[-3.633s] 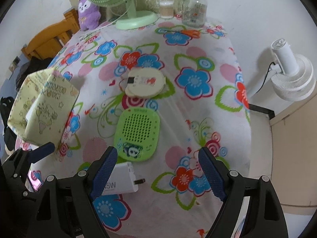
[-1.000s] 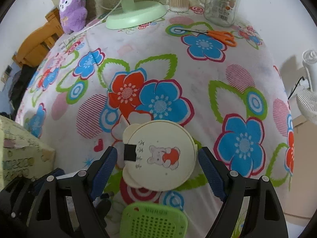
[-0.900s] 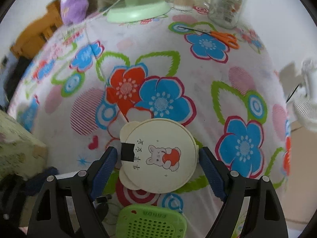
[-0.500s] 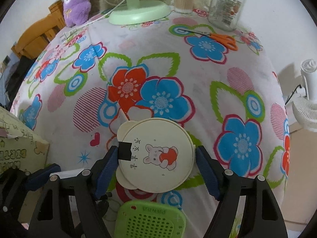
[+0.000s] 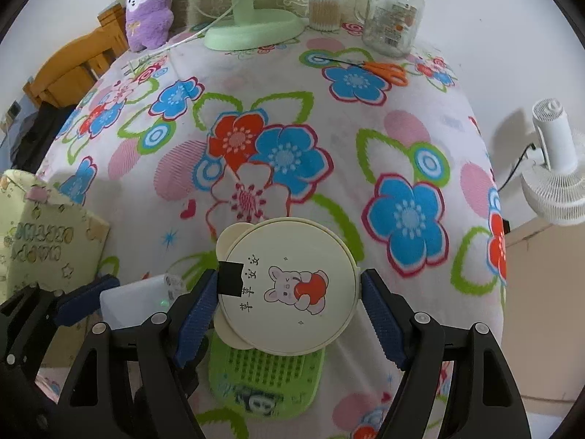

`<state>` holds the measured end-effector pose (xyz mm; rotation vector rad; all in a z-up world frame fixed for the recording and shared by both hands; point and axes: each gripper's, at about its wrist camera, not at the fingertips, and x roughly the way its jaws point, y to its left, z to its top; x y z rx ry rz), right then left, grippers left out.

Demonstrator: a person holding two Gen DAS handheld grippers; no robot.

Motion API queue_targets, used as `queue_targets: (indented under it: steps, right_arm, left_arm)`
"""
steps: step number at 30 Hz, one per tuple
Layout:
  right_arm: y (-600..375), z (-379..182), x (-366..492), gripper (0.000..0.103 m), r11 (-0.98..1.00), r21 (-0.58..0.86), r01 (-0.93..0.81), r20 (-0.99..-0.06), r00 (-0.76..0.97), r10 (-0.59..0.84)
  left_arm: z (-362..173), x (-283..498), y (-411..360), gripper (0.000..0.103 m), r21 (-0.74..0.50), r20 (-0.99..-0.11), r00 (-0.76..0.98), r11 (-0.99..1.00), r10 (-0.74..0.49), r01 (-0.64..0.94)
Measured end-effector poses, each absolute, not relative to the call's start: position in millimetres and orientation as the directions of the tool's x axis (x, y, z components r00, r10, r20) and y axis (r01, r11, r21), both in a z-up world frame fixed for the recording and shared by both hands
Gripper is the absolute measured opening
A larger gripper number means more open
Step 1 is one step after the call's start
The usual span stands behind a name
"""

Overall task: Organize rigid objects
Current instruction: 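Lift the charger with the left gripper while the right carries the coaster toward the yellow box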

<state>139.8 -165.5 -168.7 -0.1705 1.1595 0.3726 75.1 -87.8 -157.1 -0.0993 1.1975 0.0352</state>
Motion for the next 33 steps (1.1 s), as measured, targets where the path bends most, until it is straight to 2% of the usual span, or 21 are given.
queue_targets:
  steps: [16,33]
  right_arm:
    - [-190,-113,94,0.079,0.949,0.057,-0.310,-0.901,0.394,0.182]
    - [-188,-45,68,0.079,0.962,0.060,-0.267,-0.845,0.499,0.191]
  left_arm:
    - [-116,51,-104,0.074,-0.038,-0.926,0.378,0.999,-0.021,-0.037]
    - [-53,36,-98,0.074,-0.021,-0.883,0.468,1.000,-0.019,-0.001]
